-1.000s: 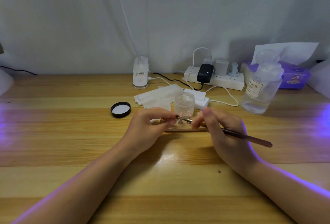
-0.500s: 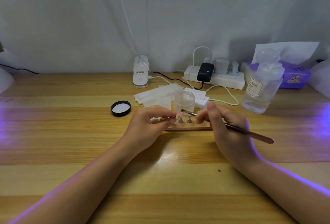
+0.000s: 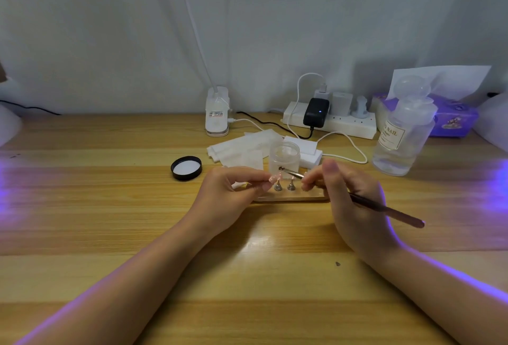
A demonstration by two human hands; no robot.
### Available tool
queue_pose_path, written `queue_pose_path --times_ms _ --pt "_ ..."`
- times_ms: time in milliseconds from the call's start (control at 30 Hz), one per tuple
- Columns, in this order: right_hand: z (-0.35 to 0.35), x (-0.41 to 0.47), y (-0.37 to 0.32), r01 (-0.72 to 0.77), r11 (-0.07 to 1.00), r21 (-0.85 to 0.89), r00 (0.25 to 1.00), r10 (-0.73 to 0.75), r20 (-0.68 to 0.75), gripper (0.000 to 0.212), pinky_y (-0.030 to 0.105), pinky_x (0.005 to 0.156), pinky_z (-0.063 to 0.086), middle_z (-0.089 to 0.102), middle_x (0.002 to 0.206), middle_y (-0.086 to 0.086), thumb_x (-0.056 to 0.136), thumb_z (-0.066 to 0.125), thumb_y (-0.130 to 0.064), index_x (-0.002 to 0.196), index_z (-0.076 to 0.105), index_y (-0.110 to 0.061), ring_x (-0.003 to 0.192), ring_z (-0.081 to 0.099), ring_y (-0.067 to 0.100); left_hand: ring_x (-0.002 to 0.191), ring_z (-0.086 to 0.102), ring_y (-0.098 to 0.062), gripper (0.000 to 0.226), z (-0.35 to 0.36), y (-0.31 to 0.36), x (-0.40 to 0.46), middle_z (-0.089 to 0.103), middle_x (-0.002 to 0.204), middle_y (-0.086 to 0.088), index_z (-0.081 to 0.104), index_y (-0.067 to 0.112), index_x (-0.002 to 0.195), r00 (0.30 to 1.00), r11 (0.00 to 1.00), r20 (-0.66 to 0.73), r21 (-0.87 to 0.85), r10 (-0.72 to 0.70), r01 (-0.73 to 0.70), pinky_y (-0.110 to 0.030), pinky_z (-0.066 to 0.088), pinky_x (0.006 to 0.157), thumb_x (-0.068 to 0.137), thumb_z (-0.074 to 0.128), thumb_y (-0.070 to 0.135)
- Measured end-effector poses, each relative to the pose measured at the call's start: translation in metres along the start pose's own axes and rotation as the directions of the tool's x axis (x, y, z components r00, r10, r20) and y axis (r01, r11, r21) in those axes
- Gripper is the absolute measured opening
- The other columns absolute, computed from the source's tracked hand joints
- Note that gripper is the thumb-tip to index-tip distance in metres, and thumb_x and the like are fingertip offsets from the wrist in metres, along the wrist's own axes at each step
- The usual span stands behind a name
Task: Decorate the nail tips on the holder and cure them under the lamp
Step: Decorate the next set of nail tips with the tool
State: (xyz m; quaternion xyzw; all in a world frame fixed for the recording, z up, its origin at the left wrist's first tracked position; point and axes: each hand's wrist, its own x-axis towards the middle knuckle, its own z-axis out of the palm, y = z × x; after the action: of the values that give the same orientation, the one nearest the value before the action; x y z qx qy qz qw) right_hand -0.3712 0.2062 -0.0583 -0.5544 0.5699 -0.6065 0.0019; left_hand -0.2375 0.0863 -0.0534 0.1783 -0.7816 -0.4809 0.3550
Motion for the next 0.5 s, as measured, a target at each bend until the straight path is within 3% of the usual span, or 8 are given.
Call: queue_pose_path --times_ms 133,267,333,500 --pt "0.0023 -0.0017 -0.0002 0.123 0.991 -0.047 0.99 -0.119 0.079 0.051 0.023 0.069 0.046 0.063 0.072 -0.006 0.094 0.033 -0.045 0.073 0.066 -0.011 0.073 0.06 0.003 0.076 0.063 0.007 0.027 0.0003 0.0007 0.0 0.07 0.074 0.018 0.071 0.024 0.086 1.0 1.0 -0.016 0.003 -0.012 0.012 -0.006 0.044 0.069 0.076 0.069 -0.001" --pt "0.0 0.0004 0.0008 -0.028 1.0 0.001 1.0 0.028 -0.007 0.034 0.009 0.066 0.042 0.064 0.068 -0.006 0.094 0.039 -0.034 0.072 0.062 -0.022 0.068 0.06 0.0 0.082 0.064 0.005 0.016 0.0007 0.0034 -0.0009 0.07 0.08 0.02 0.071 0.026 0.085 1.0 1.0 0.004 0.0 -0.004 0.004 -0.006 0.044 0.072 0.075 0.068 0.014" --pt "-0.0004 0.0005 0.001 -0.039 0.999 0.018 0.999 0.04 -0.034 0.035 0.009 0.065 0.041 0.064 0.068 -0.008 0.095 0.039 -0.038 0.073 0.062 -0.024 0.067 0.059 0.0 0.086 0.065 0.003 0.016 0.0005 0.0024 -0.0009 0.071 0.084 0.016 0.072 0.023 0.089 1.0 1.0 0.003 0.004 -0.003 0.003 -0.008 0.045 0.075 0.075 0.068 0.016" --pt "0.0041 -0.0007 -0.0023 0.16 0.984 -0.074 0.984 -0.154 0.086 0.039 0.023 0.068 0.045 0.061 0.076 -0.013 0.095 0.035 -0.042 0.077 0.063 -0.021 0.074 0.058 0.001 0.082 0.064 0.004 0.026 0.0008 -0.0019 0.0004 0.07 0.079 0.018 0.072 0.026 0.085 1.0 0.999 -0.009 0.028 -0.027 0.028 -0.01 0.047 0.076 0.077 0.068 0.002"
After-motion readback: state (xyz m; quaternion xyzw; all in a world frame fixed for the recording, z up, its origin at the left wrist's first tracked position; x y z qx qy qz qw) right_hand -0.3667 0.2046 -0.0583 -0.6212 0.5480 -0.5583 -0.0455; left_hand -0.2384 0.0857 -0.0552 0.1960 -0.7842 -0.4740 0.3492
